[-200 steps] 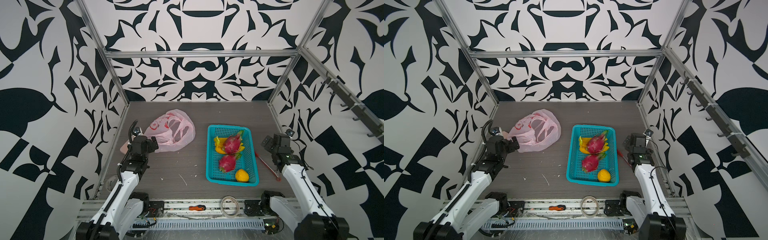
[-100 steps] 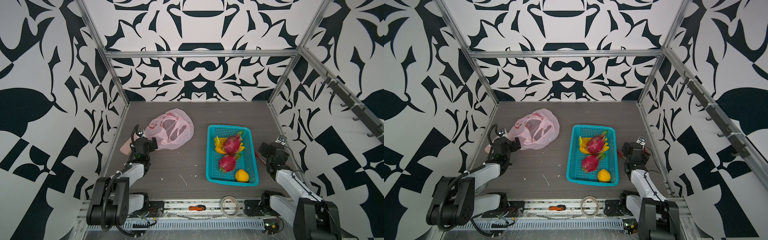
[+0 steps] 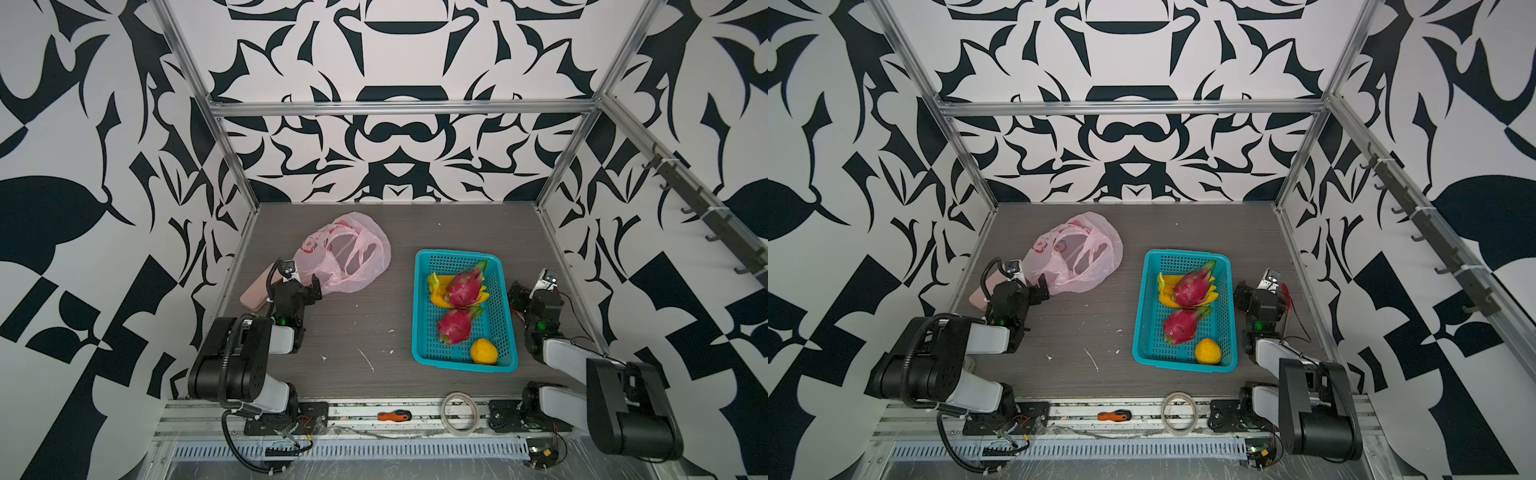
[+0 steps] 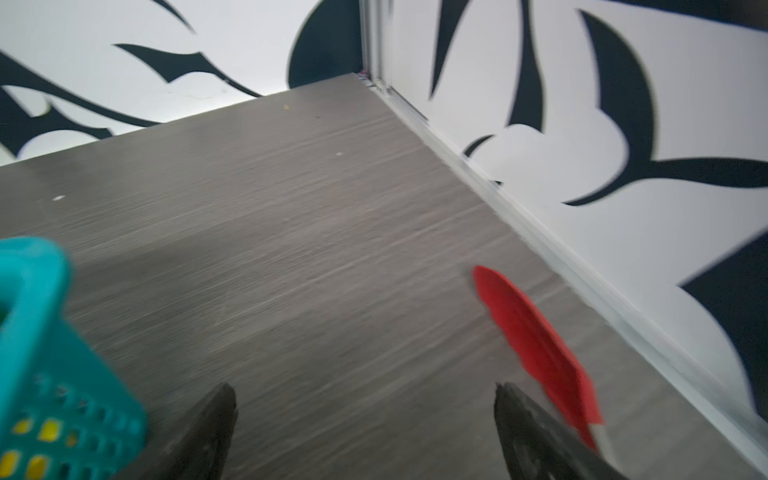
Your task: Untie the knot of the plastic bag and take out the fruit
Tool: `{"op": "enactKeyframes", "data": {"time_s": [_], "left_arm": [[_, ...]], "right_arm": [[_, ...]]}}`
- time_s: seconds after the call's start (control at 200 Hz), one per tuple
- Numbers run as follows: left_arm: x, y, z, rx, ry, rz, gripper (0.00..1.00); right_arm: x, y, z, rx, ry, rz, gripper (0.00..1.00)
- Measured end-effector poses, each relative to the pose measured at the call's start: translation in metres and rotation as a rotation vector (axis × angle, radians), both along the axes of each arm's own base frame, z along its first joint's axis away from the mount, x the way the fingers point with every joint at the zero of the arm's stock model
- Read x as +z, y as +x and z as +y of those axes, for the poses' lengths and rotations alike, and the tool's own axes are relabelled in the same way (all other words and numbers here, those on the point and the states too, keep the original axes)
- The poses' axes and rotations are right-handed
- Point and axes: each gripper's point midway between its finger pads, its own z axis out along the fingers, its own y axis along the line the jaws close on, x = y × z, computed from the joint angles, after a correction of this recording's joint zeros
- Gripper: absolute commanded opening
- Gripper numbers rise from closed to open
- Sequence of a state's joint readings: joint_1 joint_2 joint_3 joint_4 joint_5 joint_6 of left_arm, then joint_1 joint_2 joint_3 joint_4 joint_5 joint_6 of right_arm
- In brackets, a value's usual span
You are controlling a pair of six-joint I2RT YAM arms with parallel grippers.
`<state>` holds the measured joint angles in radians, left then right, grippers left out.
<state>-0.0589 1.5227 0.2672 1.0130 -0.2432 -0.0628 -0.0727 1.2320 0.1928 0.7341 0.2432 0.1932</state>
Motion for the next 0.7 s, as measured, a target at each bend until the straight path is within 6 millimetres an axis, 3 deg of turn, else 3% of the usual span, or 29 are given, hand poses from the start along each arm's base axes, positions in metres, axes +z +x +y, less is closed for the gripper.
{"op": "enactKeyframes", "data": {"time_s": [0.24,0.55,0.7], "left_arm": [[-0.001,0.004,-0.007,-0.04,0.001,-0.018,0.99],[0.004,0.016,-0.013,-0.074,0.005,-0.002,0.99],[0.003,0.018,-0.014,-0.079,0.005,0.007,0.99]], "right_arm": [[0.0,0.014,0.017,0.075,-0.03,-0.035,1.0],[-0.026,0.023,0.028,0.119,-0.041,-0.001,1.0],[-0.028,0.028,0.031,0.135,-0.048,0.011,1.0]]}}
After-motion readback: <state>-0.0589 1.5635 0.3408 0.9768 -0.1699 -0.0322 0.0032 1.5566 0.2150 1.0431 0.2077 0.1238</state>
